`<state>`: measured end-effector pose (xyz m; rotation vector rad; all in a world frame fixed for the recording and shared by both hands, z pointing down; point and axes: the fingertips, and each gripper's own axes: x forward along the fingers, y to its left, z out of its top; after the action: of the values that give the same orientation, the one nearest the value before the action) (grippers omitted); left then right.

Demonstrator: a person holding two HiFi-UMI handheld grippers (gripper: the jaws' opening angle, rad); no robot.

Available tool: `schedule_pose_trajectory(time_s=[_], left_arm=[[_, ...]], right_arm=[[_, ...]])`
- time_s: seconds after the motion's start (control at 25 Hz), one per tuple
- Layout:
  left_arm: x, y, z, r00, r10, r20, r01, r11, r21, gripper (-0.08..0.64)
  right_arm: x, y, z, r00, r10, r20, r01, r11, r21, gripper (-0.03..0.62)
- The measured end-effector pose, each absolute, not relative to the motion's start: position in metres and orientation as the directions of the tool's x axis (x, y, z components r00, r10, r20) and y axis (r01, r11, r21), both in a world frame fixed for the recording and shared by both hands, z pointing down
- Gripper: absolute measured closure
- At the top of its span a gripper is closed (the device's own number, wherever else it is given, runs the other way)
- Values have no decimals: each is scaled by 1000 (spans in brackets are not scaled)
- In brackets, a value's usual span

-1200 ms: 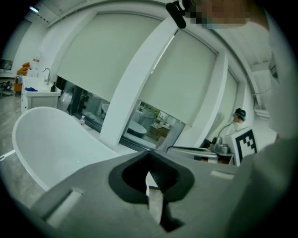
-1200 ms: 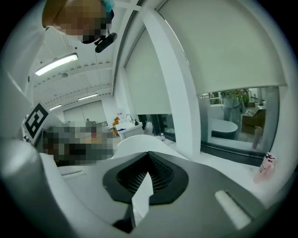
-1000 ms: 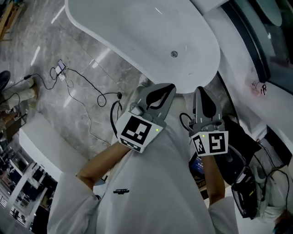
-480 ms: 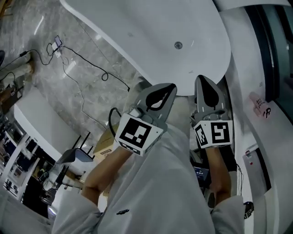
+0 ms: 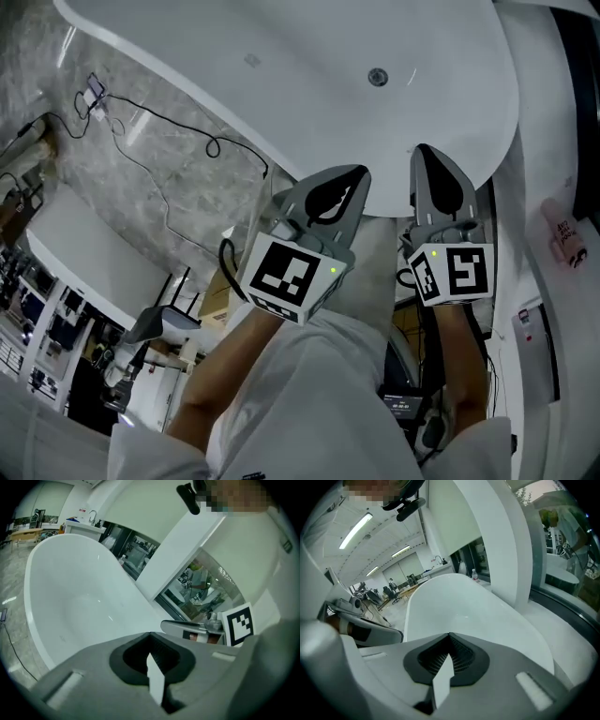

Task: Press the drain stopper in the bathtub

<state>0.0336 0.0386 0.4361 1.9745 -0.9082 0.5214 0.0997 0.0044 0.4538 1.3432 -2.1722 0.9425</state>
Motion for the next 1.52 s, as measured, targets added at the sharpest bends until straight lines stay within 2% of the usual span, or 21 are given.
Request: schedule_pose_trajectory(time_s=[0.64, 1.52], left_arm=[[23, 44, 628, 573, -361, 736, -819, -224, 528, 556], [49, 34, 764, 579, -312, 754, -814, -272, 513, 557]], right_arm=[[105, -3, 647, -376, -547, 748, -926, 182, -332, 591], [115, 2, 833, -341, -427, 838, -940, 163, -300, 589]])
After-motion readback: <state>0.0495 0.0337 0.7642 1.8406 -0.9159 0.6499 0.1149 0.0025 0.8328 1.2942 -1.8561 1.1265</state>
